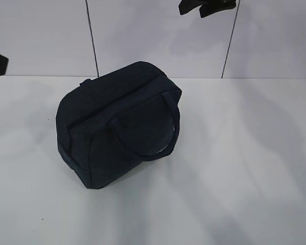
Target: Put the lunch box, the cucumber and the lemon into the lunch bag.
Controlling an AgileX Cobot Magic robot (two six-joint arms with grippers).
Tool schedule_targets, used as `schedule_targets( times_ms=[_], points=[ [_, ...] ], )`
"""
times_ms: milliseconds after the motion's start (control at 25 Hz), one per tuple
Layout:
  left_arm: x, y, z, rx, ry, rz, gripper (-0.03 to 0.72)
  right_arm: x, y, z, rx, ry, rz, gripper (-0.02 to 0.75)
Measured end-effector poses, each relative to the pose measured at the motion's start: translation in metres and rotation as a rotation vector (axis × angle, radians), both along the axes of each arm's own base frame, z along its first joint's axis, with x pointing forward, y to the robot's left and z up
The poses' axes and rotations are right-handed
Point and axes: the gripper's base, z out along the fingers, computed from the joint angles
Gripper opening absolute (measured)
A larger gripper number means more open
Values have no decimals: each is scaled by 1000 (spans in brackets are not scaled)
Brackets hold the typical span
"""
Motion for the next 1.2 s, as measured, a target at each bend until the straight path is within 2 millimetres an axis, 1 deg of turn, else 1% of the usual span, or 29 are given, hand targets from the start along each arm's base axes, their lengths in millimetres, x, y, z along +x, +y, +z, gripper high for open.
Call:
schedule_targets(
  times_ms=[120,200,360,440,560,640,720,840,880,920,960,1000,1120,1160,1200],
  points=[
    [-5,15,3,51,-1,40,494,0,-2,0,-35,-10,-4,507],
    [-8,23,1,90,38,57,494,0,-3,-1,-56,-17,4,507],
    [-15,34,3,111,51,93,494,-3,-5,6,-104,-57,22,507],
    [-17,36,5,111,41,101,493,-3,-6,6,-169,-76,21,507],
    [-19,37,6,120,35,103,491,-2,-12,-4,-266,-61,14,507],
    [-19,38,6,130,35,106,491,-4,-14,-10,-283,-31,16,507],
    [-19,38,6,126,40,116,491,-12,-14,-6,-280,-17,25,507],
    [-20,39,4,138,57,117,486,-33,-17,12,-275,-16,28,507],
    [-20,39,4,140,64,117,484,-43,-19,20,-275,-17,28,507],
    [-20,39,4,137,66,120,484,-52,-20,24,-273,-8,34,507],
    [-21,39,4,135,70,122,483,-65,-21,33,-264,-10,36,507],
    [-22,40,4,132,75,123,483,-78,-23,38,-261,-1,44,507],
    [-28,41,4,121,103,142,481,-118,-30,41,-264,13,52,507],
    [-31,43,5,119,109,150,480,-133,-34,41,-262,-5,44,507],
    [-33,45,7,111,106,165,480,-146,-37,36,-261,-22,34,507]
  ],
)
